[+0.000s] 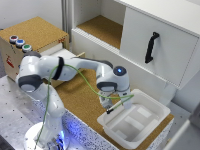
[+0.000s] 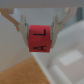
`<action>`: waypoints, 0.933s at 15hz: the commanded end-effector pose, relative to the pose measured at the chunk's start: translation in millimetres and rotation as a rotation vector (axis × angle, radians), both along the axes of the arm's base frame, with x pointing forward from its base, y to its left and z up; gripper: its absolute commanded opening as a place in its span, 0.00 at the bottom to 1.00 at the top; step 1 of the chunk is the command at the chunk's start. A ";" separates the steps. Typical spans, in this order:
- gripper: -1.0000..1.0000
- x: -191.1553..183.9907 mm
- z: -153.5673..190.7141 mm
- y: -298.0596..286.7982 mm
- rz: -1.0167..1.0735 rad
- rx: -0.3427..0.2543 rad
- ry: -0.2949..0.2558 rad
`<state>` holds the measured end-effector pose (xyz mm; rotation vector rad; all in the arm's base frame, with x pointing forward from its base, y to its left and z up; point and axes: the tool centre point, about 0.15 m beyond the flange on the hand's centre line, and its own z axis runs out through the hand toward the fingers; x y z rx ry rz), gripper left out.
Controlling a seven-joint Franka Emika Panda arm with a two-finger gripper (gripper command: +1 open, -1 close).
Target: Put the pink object inside the left cabinet
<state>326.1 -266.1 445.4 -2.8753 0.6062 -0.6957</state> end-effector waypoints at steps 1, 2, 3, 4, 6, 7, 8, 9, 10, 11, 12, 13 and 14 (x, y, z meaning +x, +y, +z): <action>0.00 42.9 60.8 103.9 0.211 -0.037 -0.050; 0.00 58.7 70.1 130.8 0.290 -0.041 -0.059; 0.00 69.7 77.0 150.8 0.349 -0.046 -0.069; 0.00 85.7 84.5 180.0 0.435 -0.060 -0.076; 0.00 112.6 87.2 227.6 0.578 -0.085 -0.072; 0.00 123.1 84.4 244.4 0.617 -0.090 -0.075; 0.00 135.6 81.8 261.7 0.661 -0.078 -0.083; 0.00 150.8 81.2 280.6 0.702 -0.063 -0.099; 0.00 161.3 83.3 293.5 0.725 -0.063 -0.115; 0.00 176.7 88.2 310.4 0.748 -0.067 -0.140; 0.00 190.1 92.7 324.2 0.760 -0.073 -0.162; 0.00 203.7 96.3 338.4 0.776 -0.076 -0.176; 0.00 220.7 97.9 355.1 0.786 -0.088 -0.179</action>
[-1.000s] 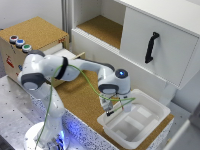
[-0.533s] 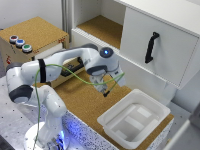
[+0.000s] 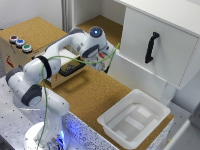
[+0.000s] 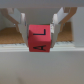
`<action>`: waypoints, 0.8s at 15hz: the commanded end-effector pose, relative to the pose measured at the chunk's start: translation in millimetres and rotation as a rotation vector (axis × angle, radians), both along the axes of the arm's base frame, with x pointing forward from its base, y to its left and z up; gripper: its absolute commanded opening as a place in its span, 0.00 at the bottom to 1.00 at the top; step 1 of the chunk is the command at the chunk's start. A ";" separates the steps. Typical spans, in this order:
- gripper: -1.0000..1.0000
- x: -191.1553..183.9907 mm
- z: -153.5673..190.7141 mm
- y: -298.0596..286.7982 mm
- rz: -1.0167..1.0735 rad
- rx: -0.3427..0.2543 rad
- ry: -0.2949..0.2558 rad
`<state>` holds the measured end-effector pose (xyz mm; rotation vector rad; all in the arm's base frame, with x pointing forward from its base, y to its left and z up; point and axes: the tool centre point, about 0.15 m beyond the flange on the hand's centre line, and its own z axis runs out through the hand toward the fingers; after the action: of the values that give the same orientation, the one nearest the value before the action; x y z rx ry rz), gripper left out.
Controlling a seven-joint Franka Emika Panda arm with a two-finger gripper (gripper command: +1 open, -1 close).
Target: Put the pink object inside the left cabinet
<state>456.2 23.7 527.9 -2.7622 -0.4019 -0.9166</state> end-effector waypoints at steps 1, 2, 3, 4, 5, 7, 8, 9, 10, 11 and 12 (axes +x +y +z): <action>0.00 106.6 14.3 76.6 0.130 -0.006 0.052; 0.00 119.6 13.8 85.8 0.132 -0.002 0.058; 0.00 130.8 14.1 94.9 0.132 -0.003 0.062; 0.00 145.5 12.5 105.4 0.133 0.007 0.084; 0.00 155.7 11.2 113.0 0.130 0.009 0.107; 0.00 170.2 3.1 127.8 0.117 0.001 0.149; 0.00 176.6 -3.4 135.2 0.107 -0.005 0.174; 0.00 183.5 -9.3 140.5 0.088 0.003 0.202; 0.00 188.6 -14.3 145.9 0.069 -0.006 0.226; 0.00 193.6 -19.5 151.7 0.049 -0.018 0.249; 0.00 196.0 -22.7 156.8 0.036 -0.021 0.261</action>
<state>601.8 153.4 513.7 -2.7521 -0.4555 -0.8171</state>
